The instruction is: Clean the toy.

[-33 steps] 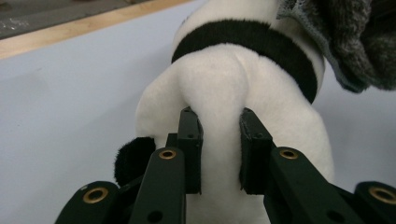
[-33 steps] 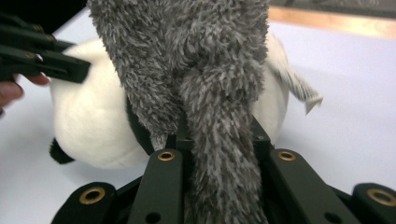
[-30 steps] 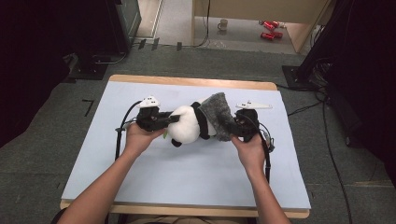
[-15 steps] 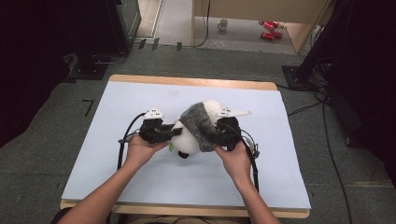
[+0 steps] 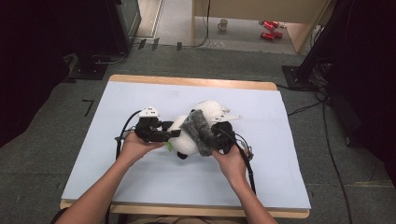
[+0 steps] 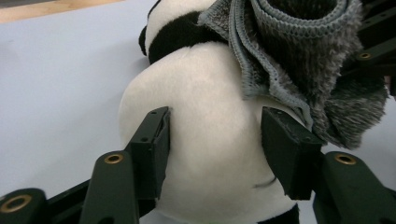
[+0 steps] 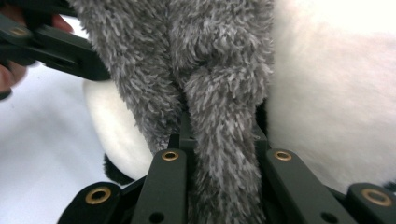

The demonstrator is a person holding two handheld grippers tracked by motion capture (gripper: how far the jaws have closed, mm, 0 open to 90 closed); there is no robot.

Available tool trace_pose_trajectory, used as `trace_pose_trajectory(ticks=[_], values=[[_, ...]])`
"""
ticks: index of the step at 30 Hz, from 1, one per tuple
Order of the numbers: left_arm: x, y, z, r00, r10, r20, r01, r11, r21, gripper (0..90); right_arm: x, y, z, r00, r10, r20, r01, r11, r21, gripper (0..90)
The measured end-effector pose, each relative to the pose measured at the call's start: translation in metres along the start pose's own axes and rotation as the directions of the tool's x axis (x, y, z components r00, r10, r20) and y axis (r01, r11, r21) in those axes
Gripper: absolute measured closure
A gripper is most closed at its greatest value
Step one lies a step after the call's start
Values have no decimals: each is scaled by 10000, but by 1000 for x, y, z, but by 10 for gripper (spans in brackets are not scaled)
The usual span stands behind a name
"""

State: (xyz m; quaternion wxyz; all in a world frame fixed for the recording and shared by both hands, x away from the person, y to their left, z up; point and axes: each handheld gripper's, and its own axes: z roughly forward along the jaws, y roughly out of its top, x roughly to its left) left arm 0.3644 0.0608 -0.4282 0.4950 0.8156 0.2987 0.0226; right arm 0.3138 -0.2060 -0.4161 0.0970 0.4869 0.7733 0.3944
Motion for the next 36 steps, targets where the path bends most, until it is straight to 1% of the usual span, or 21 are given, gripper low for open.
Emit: trace_pose_trajectory(ticks=[5,7,8,9,12,14,17,18,19,20,21,23,24,27,28,29,31,32,33,35,36], values=[[8,3,-6,9996,41,293,-41,10000,-4,418,-2,-1,0,10000,1,33,-1,10000,17,773],[15,2,-9,9983,-33,578,26,9999,123,411,-3,-1,0,10000,15,27,-15,10000,14,773],[23,1,-7,9944,-257,1026,210,9987,465,394,-3,-1,0,10000,20,26,-20,10000,11,773],[23,1,-7,9944,-257,1026,210,9987,465,389,-3,-1,0,10000,20,26,-20,10000,11,773],[31,-4,3,9885,-409,1453,308,9970,709,373,-3,-1,1,10000,-12,21,11,10000,54,773],[31,-5,8,9882,-228,1516,110,9969,783,368,-2,-2,1,10000,-47,58,46,10000,82,773],[29,-6,12,9891,-30,1475,-100,9961,875,427,-2,-2,2,9999,-78,107,77,10000,58,773],[29,-7,13,9897,61,1431,-183,9963,844,514,-2,-2,2,10000,-31,88,30,10000,92,773],[28,-7,13,9904,68,1378,-188,9962,855,514,-2,-2,2,10000,-31,88,30,10000,92,773],[27,-8,14,9914,38,1311,-156,9959,893,566,-2,-2,2,10000,-26,85,26,10000,94,773],[24,-7,14,9934,196,1131,-295,9958,868,649,-1,-2,2,10000,-10,79,9,9999,113,773],[23,-6,13,9948,183,1007,-272,9957,884,683,-1,-1,2,10000,-39,77,38,9999,93,774],[22,-6,12,9958,240,881,-314,9959,843,736,1,1,-2,10000,31,35,-31,10000,2,777],[21,-4,11,9973,78,725,-133,9971,752,751,6,4,-7,10000,-38,-41,37,9999,-165,778],[21,-3,10,9976,-157,669,109,9974,707,752,14,7,-10,9995,-159,-256,151,9994,-311,778],[21,-3,10,9976,-157,669,109,9974,707,752,14,7,-10,9995,-159,-256,151,9994,-311,778],[21,-2,10,9973,-368,641,325,9972,679,751,23,9,-10,9984,-229,-513,210,9991,-369,778],[19,-2,10,9974,-386,616,346,9973,649,751,27,9,-9,9977,-278,-613,256,9990,-369,778],[18,-2,10,9974,-399,600,358,9971,679,751,37,8,-5,9955,-505,-806,481,9984,-310,779],[17,-2,9,9976,-379,576,338,9970,703,750,40,8,-4,9948,-529,-873,504,9983,-307,778],[15,-1,9,9979,-375,528,336,9967,737,750,46,7,0,9928,-558,-1056,526,9981,-330,778]])
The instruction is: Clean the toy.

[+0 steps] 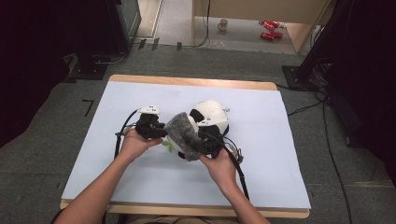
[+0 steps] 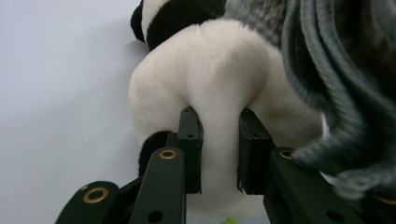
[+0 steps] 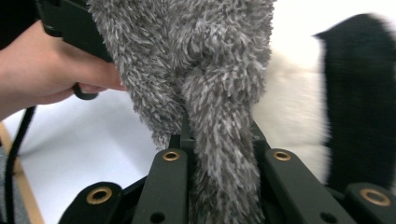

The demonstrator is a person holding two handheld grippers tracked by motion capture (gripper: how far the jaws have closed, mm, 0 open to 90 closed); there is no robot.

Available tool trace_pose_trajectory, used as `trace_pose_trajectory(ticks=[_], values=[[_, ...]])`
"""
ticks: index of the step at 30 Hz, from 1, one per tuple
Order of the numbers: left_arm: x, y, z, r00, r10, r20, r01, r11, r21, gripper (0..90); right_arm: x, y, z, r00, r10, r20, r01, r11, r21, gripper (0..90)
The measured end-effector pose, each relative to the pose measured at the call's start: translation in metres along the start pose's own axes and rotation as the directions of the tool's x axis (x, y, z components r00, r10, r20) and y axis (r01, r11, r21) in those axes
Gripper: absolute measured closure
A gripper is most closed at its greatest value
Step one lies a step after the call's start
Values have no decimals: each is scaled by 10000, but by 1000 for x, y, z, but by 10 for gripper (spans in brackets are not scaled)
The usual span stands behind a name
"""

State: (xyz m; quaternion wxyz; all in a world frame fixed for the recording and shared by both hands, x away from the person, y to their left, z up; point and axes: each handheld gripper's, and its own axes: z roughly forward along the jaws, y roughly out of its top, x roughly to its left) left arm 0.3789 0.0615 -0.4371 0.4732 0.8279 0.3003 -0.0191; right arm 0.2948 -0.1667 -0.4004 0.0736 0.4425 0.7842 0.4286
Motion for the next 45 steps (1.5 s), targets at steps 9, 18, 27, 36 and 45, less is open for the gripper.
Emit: trace_pose_trajectory(ticks=[9,18,27,36,45], values=[[-6,1,2,9996,-267,-35,267,9996,31,747,10,-13,21,9999,-169,-35,169,9998,-70,779],[-4,0,2,9993,-374,-16,374,9992,148,747,12,-24,29,9961,-824,311,831,9962,-249,785],[1,-1,2,9988,-481,60,481,9988,37,736,14,-32,31,9961,-865,191,865,9962,46,784],[1,0,2,9986,-519,37,519,9986,35,734,18,-44,47,9948,-1013,38,1005,9906,931,785],[0,1,2,9993,-375,-63,375,9993,15,728,17,-51,62,9963,-845,-175,863,9776,1919,783]])
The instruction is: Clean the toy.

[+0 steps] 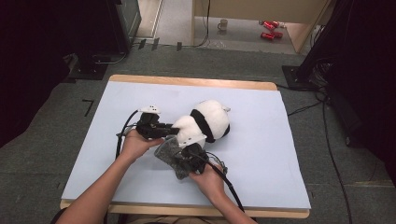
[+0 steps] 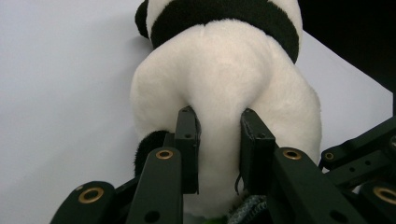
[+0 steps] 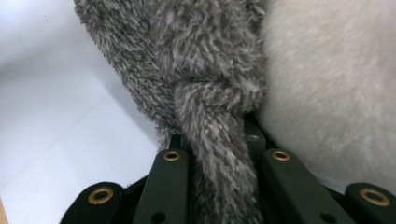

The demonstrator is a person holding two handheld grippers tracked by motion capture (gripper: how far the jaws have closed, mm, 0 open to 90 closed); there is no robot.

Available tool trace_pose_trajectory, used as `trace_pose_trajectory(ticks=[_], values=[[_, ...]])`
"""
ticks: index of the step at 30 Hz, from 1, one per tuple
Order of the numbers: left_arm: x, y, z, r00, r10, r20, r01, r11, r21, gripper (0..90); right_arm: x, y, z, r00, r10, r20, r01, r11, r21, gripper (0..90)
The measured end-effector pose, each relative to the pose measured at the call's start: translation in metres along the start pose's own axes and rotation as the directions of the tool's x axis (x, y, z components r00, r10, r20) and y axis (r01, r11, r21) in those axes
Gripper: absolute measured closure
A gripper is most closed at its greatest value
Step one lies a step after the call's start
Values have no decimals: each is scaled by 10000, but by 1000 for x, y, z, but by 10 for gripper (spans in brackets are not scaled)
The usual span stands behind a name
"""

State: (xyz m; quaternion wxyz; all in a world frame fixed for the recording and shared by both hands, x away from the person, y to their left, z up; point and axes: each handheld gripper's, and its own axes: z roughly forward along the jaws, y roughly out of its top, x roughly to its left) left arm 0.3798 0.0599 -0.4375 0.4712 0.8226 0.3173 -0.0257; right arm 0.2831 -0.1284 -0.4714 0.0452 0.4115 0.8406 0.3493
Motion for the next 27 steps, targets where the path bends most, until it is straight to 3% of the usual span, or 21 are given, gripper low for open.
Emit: trace_pose_trajectory(ticks=[6,11,15,27], values=[[0,0,0,9999,77,-103,-77,10000,-24,724,4,6,-11,9993,-377,-39,376,9989,-279,780],[0,0,-1,10000,51,-63,-51,10000,0,723,3,16,-32,9975,-594,384,634,9918,-1114,783],[-1,1,0,10000,-12,-54,12,10000,-31,724,2,20,-38,9969,-527,578,598,9900,-1275,784],[-3,0,0,10000,14,-78,-13,9999,172,727,4,21,-29,9929,-561,1047,729,9838,-1637,789]])
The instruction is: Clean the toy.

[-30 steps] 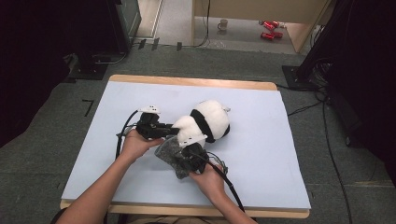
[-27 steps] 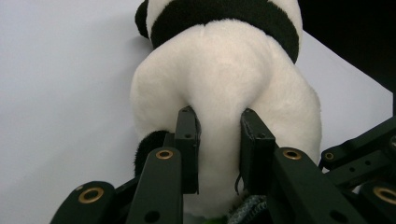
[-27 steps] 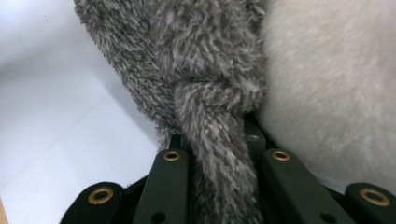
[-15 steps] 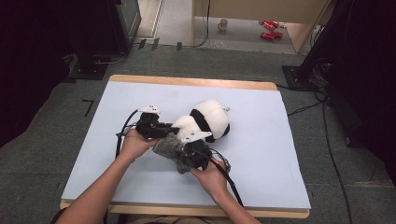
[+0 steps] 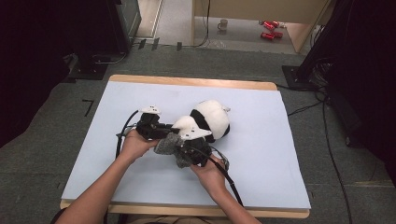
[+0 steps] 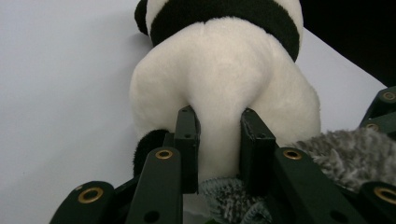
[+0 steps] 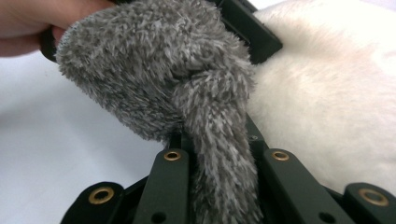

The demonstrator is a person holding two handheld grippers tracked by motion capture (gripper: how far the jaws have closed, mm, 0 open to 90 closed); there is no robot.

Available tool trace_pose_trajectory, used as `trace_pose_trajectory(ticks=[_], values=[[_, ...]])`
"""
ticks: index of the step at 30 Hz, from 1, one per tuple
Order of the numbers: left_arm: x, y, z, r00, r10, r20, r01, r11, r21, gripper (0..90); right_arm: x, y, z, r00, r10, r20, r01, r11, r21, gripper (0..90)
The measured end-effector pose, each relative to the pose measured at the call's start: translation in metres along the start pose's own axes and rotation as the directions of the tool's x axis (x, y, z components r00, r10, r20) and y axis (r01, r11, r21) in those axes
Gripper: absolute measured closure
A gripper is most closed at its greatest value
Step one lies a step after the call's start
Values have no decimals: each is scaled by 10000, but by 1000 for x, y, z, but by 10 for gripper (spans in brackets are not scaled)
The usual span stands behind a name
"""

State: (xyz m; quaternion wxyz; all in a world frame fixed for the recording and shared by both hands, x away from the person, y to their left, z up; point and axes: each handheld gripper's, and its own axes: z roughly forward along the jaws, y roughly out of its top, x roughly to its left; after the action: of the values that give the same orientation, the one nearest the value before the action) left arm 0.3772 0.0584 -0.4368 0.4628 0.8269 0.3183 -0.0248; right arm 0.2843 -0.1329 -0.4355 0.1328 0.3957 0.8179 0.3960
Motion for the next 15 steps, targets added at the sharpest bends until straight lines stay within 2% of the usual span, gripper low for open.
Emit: trace_pose_trajectory(ticks=[9,15], values=[[-2,-1,1,10000,76,45,-77,9999,141,721,0,-9,10,9996,-213,-167,217,9994,254,794],[-1,-1,1,9999,23,129,-25,9999,110,714,3,-17,23,9990,-255,-381,293,9941,1044,793]])
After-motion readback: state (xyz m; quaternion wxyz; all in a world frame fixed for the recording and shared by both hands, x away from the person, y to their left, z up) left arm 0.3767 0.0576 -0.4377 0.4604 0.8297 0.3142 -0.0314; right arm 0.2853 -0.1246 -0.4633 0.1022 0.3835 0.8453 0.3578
